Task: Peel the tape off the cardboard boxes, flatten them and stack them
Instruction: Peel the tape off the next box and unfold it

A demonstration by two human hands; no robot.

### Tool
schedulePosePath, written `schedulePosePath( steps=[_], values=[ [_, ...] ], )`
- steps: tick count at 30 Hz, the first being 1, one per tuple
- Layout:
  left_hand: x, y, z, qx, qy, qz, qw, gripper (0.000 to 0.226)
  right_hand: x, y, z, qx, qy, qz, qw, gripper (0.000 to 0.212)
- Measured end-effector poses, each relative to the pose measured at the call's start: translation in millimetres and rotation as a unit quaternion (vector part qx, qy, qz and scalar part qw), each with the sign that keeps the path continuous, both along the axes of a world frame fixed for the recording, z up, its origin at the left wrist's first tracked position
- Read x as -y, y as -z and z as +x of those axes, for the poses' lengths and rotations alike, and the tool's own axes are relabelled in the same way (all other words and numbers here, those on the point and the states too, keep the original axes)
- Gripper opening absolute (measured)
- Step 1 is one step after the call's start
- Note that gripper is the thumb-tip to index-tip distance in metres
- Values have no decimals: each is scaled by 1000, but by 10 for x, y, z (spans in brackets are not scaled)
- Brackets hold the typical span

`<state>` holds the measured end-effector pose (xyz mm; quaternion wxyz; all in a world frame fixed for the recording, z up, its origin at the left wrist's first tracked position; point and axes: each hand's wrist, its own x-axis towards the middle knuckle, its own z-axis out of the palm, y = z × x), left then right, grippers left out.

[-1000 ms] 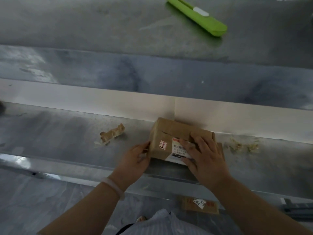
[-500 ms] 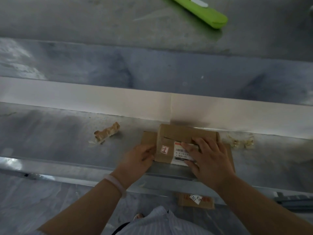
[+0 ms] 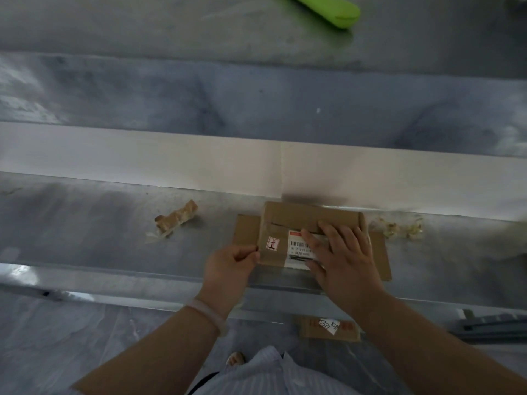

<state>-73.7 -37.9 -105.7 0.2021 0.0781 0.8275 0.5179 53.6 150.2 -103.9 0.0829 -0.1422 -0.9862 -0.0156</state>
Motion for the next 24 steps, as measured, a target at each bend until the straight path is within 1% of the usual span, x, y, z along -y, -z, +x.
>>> schedulePosePath(
  steps=[7, 10, 12, 15, 18, 20, 22, 24],
  values=[
    [32, -3, 14, -33, 24, -46, 998, 8, 23, -2, -7, 0, 15, -22, 1000, 55],
    [7, -15, 57, -57, 33, -73, 995, 13, 32, 5, -6, 7, 21, -23, 999, 55],
    [-12, -32, 52, -53, 48, -87, 994, 16, 25, 7, -6, 11, 20, -21, 1000, 55],
    [-23, -59, -31, -2, 74, -115, 991, 20, 16, 6, -2, 15, 18, -18, 1000, 55],
    [-21, -86, -103, 79, 81, -103, 988, 26, 25, 2, 1, 25, 20, -16, 999, 55],
    [-38, -112, -69, 148, 48, -46, 987, 24, 30, -1, 0, 30, 23, -18, 999, 56],
    [-46, -141, 0, 221, -4, 24, 975, 17, 31, -2, -7, 30, 23, -19, 999, 56],
    [-31, -144, 39, 252, -28, 54, 966, 14, 32, -5, -11, 26, 23, -21, 999, 55]
  ],
)
